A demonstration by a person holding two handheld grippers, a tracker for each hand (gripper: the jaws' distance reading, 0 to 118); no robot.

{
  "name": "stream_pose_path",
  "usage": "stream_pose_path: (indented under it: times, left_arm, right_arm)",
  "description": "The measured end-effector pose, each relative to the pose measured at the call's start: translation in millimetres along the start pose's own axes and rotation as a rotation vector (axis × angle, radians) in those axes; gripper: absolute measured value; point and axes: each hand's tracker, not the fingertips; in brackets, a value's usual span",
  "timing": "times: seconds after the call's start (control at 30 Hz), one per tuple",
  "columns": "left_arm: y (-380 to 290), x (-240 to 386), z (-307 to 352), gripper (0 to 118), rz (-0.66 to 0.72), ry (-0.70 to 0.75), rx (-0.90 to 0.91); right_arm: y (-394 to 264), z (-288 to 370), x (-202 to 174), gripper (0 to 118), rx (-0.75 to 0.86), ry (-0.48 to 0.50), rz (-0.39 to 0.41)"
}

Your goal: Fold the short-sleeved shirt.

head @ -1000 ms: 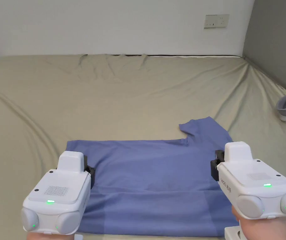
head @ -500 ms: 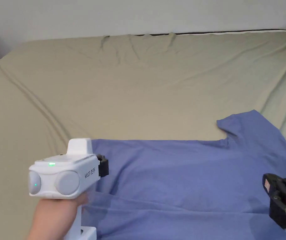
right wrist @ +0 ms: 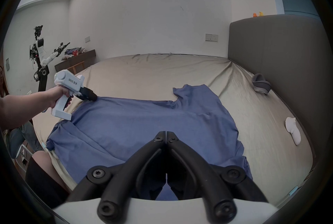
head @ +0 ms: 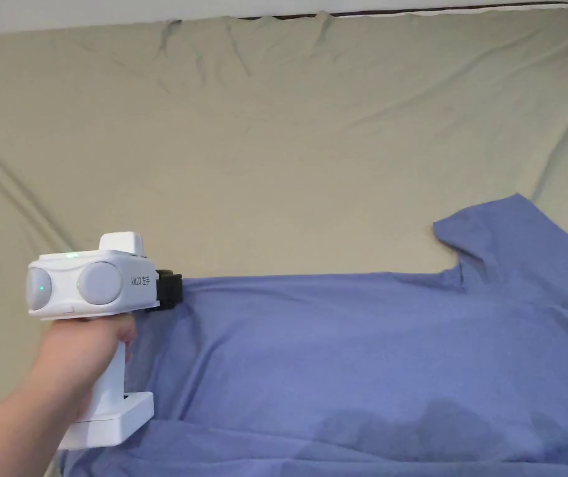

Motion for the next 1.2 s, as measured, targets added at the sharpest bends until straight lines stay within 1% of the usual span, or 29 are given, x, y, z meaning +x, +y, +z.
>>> stream_pose_path:
  times: [0.03,0.07,0.1,0.17,0.27,0.3,0.33,0.37,0.4,0.43,0.47,0.5,0.53,0.57,0.6,0.63,0.67,0.7,0.73,0.77,0.8,0.83,0.87,0.9,0.93,0.97,1.07,1.2]
  left_arm:
    - [0,2,4,38,0.011,-0.057,0.024]
    - [0,1,4,21,0.037,-0.094,-0.026]
    - [-2,-1,6,0,0.082,-0.141,-0.035]
    - [-7,4,16,0,0.045,-0.114,-0.014]
    - [-11,4,32,0,-0.016,-0.134,0.021]
    - [-10,4,38,0,-0.022,-0.136,0.034]
    - [-9,3,43,0,-0.025,-0.139,0.043]
    - [-7,-1,47,0,-0.022,-0.143,0.050]
    - [-6,-2,52,0,-0.015,-0.154,0.059]
    - [-5,-2,56,0,-0.012,-0.159,0.065]
    - [-4,-2,59,0,-0.011,-0.162,0.069]
    - [-3,-5,59,0,-0.010,-0.165,0.073]
    - [-3,-7,60,0,-0.001,-0.175,0.074]
    - [-2,-9,61,0,0.026,-0.201,0.070]
    - [-2,-12,60,0,0.075,-0.234,0.054]
    - [-2,-15,57,0,0.092,-0.225,0.047]
    - [-3,-14,56,0,0.071,-0.211,0.049]
    - [-5,-13,55,0,0.036,-0.187,0.044]
    - [-6,-11,54,0,0.008,-0.178,0.040]
    - [-7,-12,50,0,0.005,-0.184,0.032]
    - [-8,-11,49,0,-0.001,-0.189,0.023]
    - [-8,-12,49,0,-0.005,-0.192,0.023]
    - [-9,-12,50,0,-0.009,-0.191,0.023]
    - [-9,-12,51,0,-0.011,-0.190,0.025]
    - [-8,-14,55,0,-0.008,-0.193,0.031]
    - [-7,-16,58,0,-0.001,-0.200,0.039]
    - [-4,-22,81,0,0.002,-0.220,0.083]
    - [-5,-38,130,0,0.005,-0.252,0.148]
  right_arm:
    - [-1,-1,2,0,-0.005,-0.004,-0.001]
    - [-1,-1,2,0,-0.009,-0.004,0.002]
    - [-1,-1,3,0,-0.014,-0.009,0.001]
    - [4,-4,8,0,-0.031,-0.003,-0.019]
    - [19,-19,34,0,-0.064,-0.021,-0.110]
    - [33,-35,48,3,-0.071,-0.017,-0.077]
    - [37,-54,64,20,-0.192,-0.027,-0.134]
    - [49,-70,77,51,-0.149,-0.061,-0.096]
    - [55,-91,95,91,-0.201,-0.072,-0.139]
    - [62,-110,110,105,-0.224,-0.086,-0.146]
    - [67,-128,121,106,-0.216,-0.127,-0.129]
    - [71,-147,131,103,-0.222,-0.153,-0.100]
    - [73,-167,143,101,-0.243,-0.186,-0.079]
    - [75,-181,150,101,-0.258,-0.206,-0.089]
    - [73,-196,158,101,-0.263,-0.180,-0.132]
    - [70,-209,164,100,-0.283,-0.150,-0.171]
    - [63,-218,167,95,-0.322,-0.150,-0.205]
    - [59,-227,169,80,-0.356,-0.135,-0.212]
    - [55,-235,166,64,-0.411,-0.097,-0.180]
    - [52,-240,161,49,-0.446,-0.080,-0.133]
    - [49,-238,151,36,-0.449,-0.060,-0.059]
    - [48,-233,145,15,-0.393,-0.063,0.002]
    - [51,-229,145,6,-0.366,-0.038,-0.025]
    - [53,-229,147,6,-0.379,-0.016,-0.084]
    - [54,-225,146,6,-0.370,-0.047,-0.122]
    - [57,-219,146,6,-0.354,-0.067,-0.115]
    - [70,-190,145,6,-0.273,-0.035,-0.123]
    - [88,-126,142,6,-0.187,-0.001,-0.121]
